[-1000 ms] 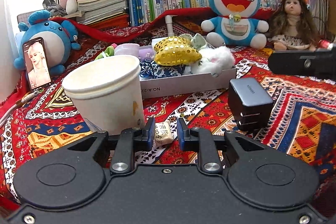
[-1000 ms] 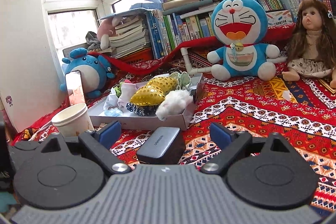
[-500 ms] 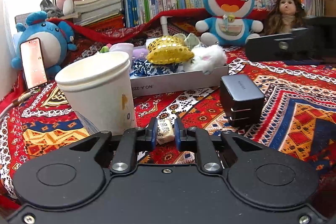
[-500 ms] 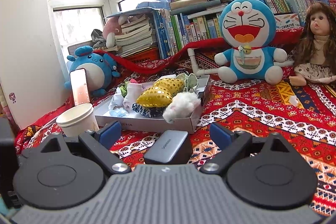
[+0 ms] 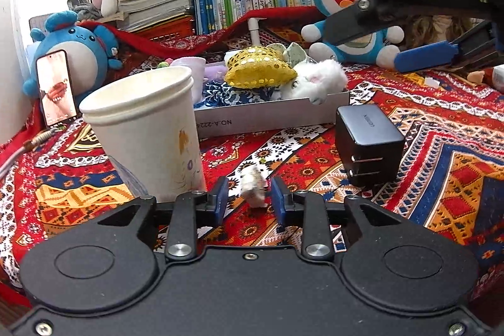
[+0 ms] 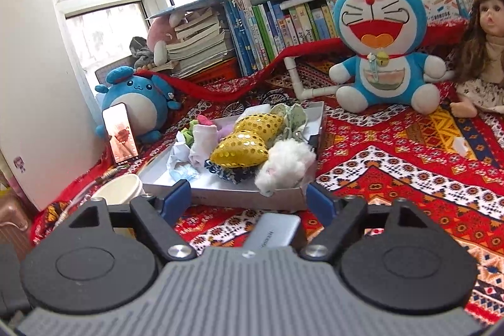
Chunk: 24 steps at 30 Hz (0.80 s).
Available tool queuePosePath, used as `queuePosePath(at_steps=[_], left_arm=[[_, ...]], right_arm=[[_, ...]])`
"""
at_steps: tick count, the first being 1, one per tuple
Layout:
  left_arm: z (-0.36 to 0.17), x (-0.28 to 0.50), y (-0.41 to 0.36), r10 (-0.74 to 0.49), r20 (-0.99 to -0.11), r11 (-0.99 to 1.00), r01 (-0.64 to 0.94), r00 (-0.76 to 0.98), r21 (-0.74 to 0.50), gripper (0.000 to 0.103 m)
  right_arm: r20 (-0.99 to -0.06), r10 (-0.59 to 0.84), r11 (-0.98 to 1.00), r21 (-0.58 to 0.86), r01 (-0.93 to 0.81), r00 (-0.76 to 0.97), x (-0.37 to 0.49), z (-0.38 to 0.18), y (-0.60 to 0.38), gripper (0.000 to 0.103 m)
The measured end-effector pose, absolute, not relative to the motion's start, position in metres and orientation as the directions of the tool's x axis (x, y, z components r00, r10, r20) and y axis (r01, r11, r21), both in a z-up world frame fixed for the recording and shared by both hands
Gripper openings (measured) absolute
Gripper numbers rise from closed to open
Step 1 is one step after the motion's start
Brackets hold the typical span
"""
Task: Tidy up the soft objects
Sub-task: 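Grasp a small beige packet with the left tool while the right tool grasps a paper packet, then carry both small packets with the left and right tools over the tray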
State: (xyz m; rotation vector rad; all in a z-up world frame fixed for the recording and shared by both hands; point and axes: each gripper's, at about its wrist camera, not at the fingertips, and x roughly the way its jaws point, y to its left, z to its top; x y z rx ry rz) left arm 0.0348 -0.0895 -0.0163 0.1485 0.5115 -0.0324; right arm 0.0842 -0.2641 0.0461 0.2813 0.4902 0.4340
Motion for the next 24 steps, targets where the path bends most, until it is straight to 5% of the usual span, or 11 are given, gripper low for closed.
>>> queuePosePath(at_steps=[6, 10, 24], left_arm=[[-0.018, 0.035, -0.092, -0.015, -0.486, 0.985, 0.095, 0.874, 0.141, 0.029], [-0.018, 0.037, -0.092, -0.04, -0.489, 0.983, 0.122, 0.871, 0.136, 0.016], [0.018, 0.0, -0.066, -0.199, -0.406, 0.967, 0.247, 0.892, 0.069, 0.015]], right_arm=[[-0.405, 0.472, 0.868, 0.368, -0.333, 0.783, 0.094, 0.052, -0.255, 0.084], [-0.422, 0.478, 0.868, 0.362, -0.34, 0.77, 0.1, 0.055, -0.246, 0.084], [-0.618, 0.59, 0.801, 0.528, -0.281, 0.52, 0.168, 0.074, -0.203, 0.077]])
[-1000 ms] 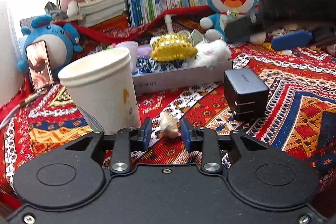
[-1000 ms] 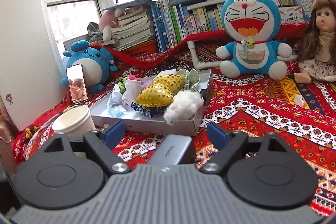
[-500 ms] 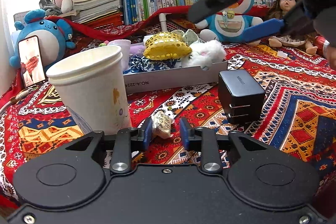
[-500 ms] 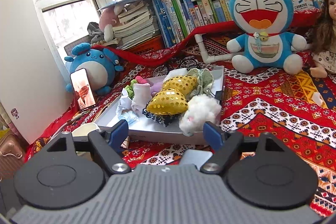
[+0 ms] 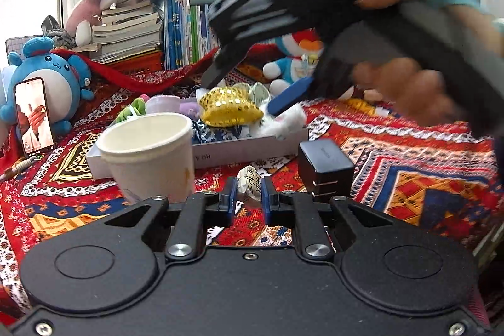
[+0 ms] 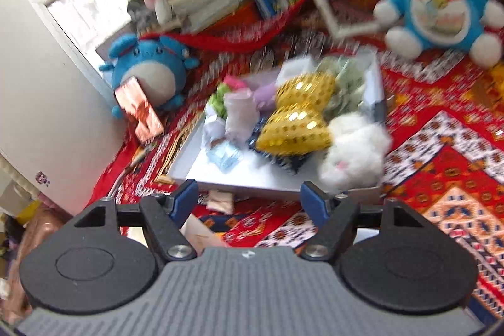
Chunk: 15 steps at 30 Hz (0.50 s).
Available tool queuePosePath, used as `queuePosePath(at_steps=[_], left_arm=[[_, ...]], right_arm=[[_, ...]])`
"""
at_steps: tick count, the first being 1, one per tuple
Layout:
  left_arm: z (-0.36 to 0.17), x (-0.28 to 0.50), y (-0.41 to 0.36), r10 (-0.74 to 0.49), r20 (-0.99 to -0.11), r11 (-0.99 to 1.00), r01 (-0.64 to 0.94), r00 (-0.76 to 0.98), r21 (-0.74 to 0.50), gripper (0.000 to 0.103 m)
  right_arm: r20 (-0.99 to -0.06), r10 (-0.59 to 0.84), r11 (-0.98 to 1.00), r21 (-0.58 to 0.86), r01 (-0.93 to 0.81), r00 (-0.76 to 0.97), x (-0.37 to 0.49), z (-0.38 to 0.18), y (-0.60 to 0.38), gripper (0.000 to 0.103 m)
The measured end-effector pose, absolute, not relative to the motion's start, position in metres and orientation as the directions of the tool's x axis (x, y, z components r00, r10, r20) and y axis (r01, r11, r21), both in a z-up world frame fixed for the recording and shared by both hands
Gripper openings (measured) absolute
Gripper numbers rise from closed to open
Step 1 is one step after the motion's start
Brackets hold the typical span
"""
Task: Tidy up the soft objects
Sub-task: 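Carry both small packets with the left and right tools over the tray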
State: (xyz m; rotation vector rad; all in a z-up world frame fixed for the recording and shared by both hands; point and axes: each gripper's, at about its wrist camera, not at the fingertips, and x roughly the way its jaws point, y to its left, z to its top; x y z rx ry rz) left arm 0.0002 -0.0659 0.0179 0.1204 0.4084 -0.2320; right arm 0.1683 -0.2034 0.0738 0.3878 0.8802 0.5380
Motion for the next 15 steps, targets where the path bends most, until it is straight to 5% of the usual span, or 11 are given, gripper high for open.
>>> queuePosePath(at_steps=[7, 15], left_arm=[[0.049, -0.019, -0.002, -0.248, -0.356, 0.969, 0.231, 0.901, -0.089, 0.015], [0.054, -0.019, 0.074, -0.151, -0.326, 0.981, 0.102, 0.933, -0.164, 0.015]], right_arm=[[-0.748, 0.573, 0.82, 0.52, -0.239, 0.335, 0.211, 0.071, -0.151, 0.076], [-0.864, 0.47, 0.875, 0.432, -0.218, 0.178, 0.244, 0.062, -0.102, 0.081]])
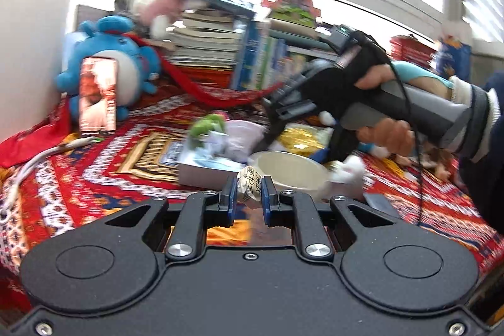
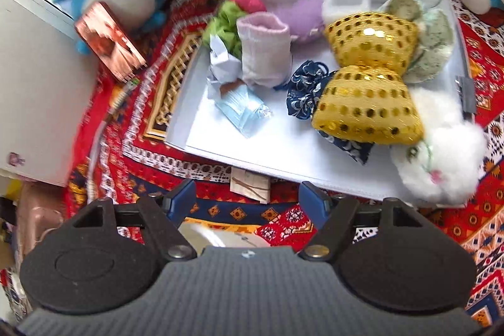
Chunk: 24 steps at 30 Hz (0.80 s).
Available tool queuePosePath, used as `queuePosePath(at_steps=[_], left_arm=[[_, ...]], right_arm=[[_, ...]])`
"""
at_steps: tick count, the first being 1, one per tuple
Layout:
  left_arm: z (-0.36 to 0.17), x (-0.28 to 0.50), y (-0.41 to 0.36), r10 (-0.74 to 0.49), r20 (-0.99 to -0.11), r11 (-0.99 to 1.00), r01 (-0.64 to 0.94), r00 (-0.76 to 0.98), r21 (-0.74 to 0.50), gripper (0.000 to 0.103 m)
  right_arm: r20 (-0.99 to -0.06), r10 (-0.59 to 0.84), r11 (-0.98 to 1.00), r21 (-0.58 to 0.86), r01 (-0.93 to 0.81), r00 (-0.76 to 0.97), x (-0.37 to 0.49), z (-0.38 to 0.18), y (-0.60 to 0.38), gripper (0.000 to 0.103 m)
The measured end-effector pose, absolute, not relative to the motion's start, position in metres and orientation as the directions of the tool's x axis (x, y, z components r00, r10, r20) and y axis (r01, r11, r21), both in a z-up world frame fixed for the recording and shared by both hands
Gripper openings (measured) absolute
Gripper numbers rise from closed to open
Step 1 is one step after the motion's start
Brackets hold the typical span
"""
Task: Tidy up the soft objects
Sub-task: 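Carry both small packets with the left and right tools over the tray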
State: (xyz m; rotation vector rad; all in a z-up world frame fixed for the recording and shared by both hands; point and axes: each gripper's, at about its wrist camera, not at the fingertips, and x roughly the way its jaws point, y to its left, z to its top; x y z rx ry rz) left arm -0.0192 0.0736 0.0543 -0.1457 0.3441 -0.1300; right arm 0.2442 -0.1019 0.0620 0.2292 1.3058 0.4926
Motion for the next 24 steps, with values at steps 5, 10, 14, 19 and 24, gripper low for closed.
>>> queuePosePath(at_steps=[5, 10, 14, 19, 24], left_arm=[[0.042, -0.001, 0.105, -0.073, -0.338, 0.987, 0.019, 0.938, -0.161, 0.015], [0.019, 0.021, 0.117, -0.067, -0.399, 0.985, -0.005, 0.914, -0.175, 0.015], [0.007, 0.028, 0.117, -0.074, -0.423, 0.984, -0.003, 0.903, -0.18, 0.015], [-0.001, 0.035, 0.116, -0.09, -0.434, 0.983, 0.009, 0.896, -0.186, 0.015], [-0.004, 0.037, 0.111, -0.109, -0.443, 0.983, 0.03, 0.89, -0.183, 0.015]], right_arm=[[-0.926, 0.367, 0.908, 0.338, -0.248, 0.081, 0.256, 0.057, -0.068, 0.081], [-0.971, 0.239, 0.939, 0.225, -0.26, 0.024, 0.26, 0.045, -0.037, 0.083], [-0.99, 0.14, 0.96, 0.135, -0.246, 0.004, 0.262, 0.037, -0.016, 0.083], [-0.996, 0.088, 0.972, 0.083, -0.221, 0.013, 0.264, 0.032, -0.006, 0.086], [-0.998, 0.039, 0.984, 0.031, -0.176, 0.046, 0.264, 0.024, -0.003, 0.086]])
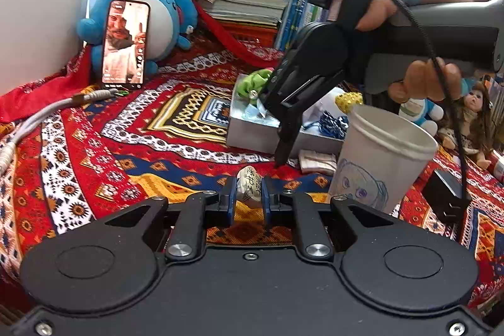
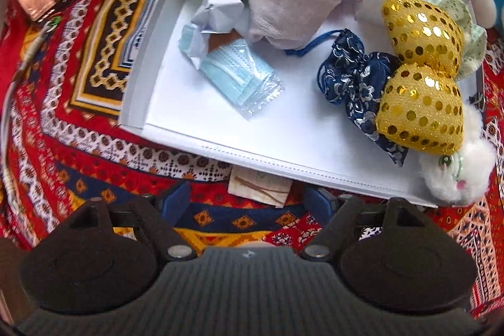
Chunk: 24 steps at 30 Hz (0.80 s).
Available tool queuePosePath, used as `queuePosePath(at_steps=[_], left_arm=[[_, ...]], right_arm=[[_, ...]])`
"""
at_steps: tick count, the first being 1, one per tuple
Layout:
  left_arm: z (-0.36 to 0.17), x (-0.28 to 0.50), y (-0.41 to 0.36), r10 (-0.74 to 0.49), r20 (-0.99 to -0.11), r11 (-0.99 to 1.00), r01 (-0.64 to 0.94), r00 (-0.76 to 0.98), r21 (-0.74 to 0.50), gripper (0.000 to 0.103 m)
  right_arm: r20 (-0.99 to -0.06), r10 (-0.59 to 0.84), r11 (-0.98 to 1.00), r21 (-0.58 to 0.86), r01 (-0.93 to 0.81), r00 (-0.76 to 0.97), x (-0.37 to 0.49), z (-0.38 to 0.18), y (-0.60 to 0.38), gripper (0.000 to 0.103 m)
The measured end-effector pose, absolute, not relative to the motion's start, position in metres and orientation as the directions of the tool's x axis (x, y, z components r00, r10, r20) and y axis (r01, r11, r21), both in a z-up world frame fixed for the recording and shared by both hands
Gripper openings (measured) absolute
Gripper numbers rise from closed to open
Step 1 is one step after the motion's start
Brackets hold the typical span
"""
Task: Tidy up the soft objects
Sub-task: 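Carry both small packets with the left and right tools over the tray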
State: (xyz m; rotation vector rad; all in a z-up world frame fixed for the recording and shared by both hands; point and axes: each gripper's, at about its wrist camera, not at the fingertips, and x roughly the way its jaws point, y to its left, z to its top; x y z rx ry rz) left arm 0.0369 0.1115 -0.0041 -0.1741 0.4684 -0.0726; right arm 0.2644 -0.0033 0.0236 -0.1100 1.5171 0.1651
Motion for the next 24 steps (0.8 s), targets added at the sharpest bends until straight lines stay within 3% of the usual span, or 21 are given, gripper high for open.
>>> queuePosePath(at_steps=[6, 9, 11, 24], left_arm=[[-0.008, 0.04, 0.11, -0.131, -0.456, 0.979, 0.042, 0.88, -0.201, 0.015], [-0.01, 0.042, 0.111, -0.142, -0.465, 0.975, 0.043, 0.874, -0.217, 0.015], [-0.01, 0.044, 0.112, -0.141, -0.471, 0.975, 0.04, 0.871, -0.218, 0.015], [0.008, 0.066, 0.123, -0.133, -0.471, 0.976, 0.032, 0.872, -0.216, 0.015]], right_arm=[[-0.995, 0.009, 0.99, -0.004, -0.14, 0.099, 0.261, 0.015, 0.005, 0.073], [-0.993, 0.021, 0.99, 0.004, -0.143, 0.116, 0.259, 0.019, 0.008, 0.061], [-0.992, 0.031, 0.989, 0.013, -0.145, 0.121, 0.258, 0.022, 0.01, 0.047], [-0.97, 0.18, 0.973, 0.152, -0.172, 0.164, 0.248, 0.065, -0.021, 0.047]])
